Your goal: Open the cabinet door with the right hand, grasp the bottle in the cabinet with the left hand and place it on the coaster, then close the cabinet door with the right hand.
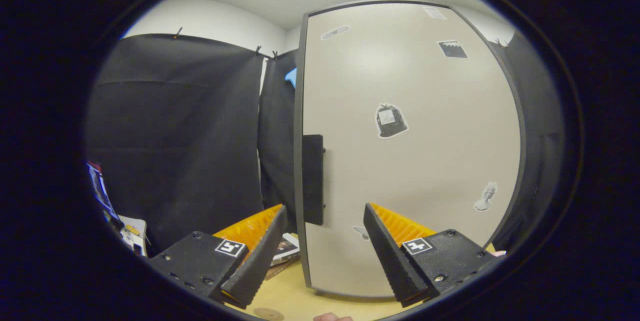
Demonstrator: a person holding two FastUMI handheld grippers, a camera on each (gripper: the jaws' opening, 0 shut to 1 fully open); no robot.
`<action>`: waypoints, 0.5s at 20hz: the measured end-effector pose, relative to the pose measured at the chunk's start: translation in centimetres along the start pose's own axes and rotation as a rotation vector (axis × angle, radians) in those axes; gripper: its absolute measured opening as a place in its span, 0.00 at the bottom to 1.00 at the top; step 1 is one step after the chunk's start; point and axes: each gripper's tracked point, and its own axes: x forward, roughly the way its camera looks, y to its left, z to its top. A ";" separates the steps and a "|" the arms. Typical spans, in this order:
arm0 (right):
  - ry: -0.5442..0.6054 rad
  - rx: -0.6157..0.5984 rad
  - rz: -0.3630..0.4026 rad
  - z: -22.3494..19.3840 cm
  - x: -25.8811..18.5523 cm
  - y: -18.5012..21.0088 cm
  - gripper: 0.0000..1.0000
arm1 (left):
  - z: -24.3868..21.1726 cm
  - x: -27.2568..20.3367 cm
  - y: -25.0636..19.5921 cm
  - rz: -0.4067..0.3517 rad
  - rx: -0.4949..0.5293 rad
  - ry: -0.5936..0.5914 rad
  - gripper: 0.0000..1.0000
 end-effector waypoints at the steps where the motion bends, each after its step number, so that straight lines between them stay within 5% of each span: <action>1: 0.003 0.002 -0.002 -0.1 0.7 0.3 0.94 | -0.2 0.1 0.3 0.007 -0.001 0.003 0.95; 10: 0.031 -0.008 -0.045 0.8 6.3 0.7 0.98 | -0.4 -0.5 2.2 0.036 -0.008 0.006 0.95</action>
